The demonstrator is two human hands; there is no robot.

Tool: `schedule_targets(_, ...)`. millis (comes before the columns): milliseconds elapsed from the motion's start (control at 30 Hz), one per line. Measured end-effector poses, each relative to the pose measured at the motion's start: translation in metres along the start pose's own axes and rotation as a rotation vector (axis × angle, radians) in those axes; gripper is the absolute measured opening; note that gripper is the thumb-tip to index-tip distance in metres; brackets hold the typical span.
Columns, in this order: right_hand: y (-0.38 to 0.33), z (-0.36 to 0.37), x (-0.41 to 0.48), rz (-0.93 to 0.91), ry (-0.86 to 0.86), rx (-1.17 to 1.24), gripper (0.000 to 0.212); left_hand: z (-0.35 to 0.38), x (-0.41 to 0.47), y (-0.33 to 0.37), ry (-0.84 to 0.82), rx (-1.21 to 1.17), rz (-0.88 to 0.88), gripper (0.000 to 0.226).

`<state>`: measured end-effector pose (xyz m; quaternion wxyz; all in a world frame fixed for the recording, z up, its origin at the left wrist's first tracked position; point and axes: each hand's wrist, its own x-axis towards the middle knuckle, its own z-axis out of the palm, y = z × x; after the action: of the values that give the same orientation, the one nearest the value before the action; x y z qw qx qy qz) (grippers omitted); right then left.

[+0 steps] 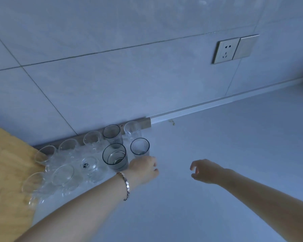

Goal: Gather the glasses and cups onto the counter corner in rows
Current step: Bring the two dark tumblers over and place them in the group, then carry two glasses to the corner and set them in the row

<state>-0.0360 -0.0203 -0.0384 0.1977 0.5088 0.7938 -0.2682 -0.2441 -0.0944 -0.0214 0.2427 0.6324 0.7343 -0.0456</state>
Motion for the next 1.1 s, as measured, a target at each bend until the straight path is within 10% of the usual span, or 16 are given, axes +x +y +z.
schedule_targets(333, 0.084, 0.009, -0.116, 0.263, 0.093, 0.097, 0.037, 0.005, 0.011, 0.100, -0.157, 0.145, 0.189, 0.031)
schedule_targets(467, 0.158, 0.020, -0.181, 0.416, 0.135, 0.178, 0.038, 0.019, 0.010, 0.207, -0.162, 0.214, 0.397, 0.005)
schedule_targets(1100, 0.576, 0.119, -0.524, 1.114, 0.416, 0.588, 0.041, 0.174, -0.053, 0.735, -0.287, 0.214, 0.845, 0.026)
